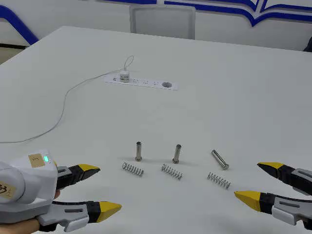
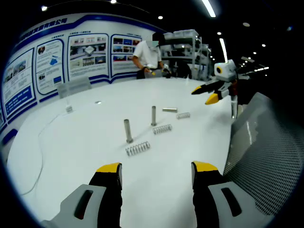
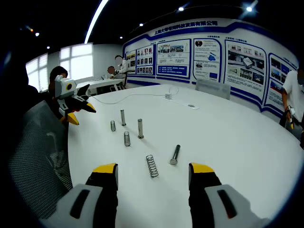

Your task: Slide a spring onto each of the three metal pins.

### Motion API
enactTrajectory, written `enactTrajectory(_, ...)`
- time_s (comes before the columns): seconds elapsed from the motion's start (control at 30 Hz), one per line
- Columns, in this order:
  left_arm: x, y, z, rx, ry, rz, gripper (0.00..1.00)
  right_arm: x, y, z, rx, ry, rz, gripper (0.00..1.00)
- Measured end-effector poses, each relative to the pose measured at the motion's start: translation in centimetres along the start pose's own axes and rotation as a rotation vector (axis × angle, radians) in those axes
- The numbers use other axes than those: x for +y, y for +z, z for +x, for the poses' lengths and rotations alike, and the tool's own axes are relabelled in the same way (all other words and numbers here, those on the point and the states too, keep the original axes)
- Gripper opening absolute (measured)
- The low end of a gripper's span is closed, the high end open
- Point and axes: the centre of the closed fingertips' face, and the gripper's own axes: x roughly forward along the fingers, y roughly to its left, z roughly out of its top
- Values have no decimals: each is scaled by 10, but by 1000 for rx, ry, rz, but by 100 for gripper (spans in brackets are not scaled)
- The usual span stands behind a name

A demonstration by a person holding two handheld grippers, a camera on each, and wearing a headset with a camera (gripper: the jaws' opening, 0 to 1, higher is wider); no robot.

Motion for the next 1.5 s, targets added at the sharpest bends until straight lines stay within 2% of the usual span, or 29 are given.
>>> enactTrajectory(0.63, -1, -1, 0, 7, 2, -4, 60, -3, 3, 0, 0, -8, 13, 59)
enactTrajectory(0.93, -1, -2, 0, 10, 3, -4, 60, -4, -1, 1, 20, -8, 32, 57)
enactTrajectory(1.17, 0, -1, 0, 3, 6, -6, 60, -12, 8, 5, 27, -30, 55, 50)
enactTrajectory(1.33, 0, 0, 0, -3, 5, -7, 60, -12, 12, 11, 52, -30, 50, 46)
enactTrajectory(1.5, -1, 0, 0, -1, -1, 1, 60, -20, 18, 16, 79, -49, 49, 40)
